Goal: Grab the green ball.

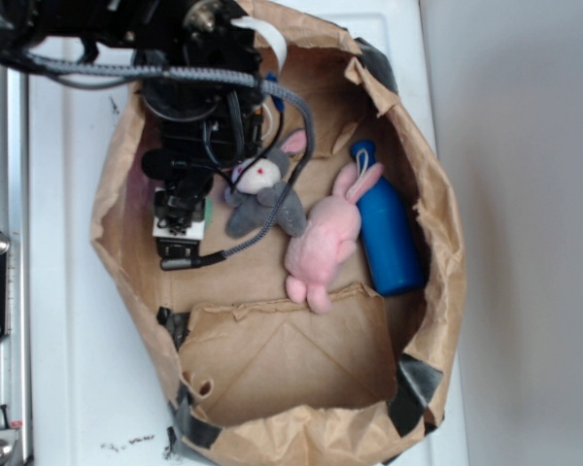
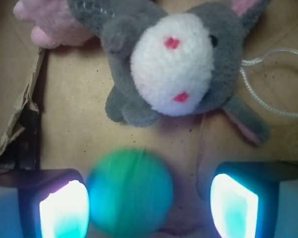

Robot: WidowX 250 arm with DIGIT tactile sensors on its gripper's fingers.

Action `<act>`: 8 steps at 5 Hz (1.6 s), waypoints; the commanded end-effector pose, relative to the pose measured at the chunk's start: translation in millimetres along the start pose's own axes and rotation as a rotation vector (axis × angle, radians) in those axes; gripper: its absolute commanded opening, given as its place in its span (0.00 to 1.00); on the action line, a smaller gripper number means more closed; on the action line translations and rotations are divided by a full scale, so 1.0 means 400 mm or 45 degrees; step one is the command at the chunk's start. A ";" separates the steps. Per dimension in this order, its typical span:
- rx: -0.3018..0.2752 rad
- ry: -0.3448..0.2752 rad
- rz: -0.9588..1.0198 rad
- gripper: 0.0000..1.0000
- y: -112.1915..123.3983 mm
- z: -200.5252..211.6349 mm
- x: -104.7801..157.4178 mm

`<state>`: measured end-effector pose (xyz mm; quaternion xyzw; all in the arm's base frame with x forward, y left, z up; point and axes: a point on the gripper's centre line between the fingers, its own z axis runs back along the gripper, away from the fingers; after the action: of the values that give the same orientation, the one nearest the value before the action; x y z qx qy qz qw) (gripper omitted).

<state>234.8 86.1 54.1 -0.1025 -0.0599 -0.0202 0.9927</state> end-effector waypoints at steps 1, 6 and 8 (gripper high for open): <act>0.060 -0.038 -0.019 1.00 0.001 -0.023 0.054; 0.085 0.003 0.020 0.00 -0.012 -0.035 0.044; 0.051 -0.008 0.045 0.00 -0.015 -0.007 0.042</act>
<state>242.9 76.8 39.1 -0.0969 -0.0355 0.0052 0.9946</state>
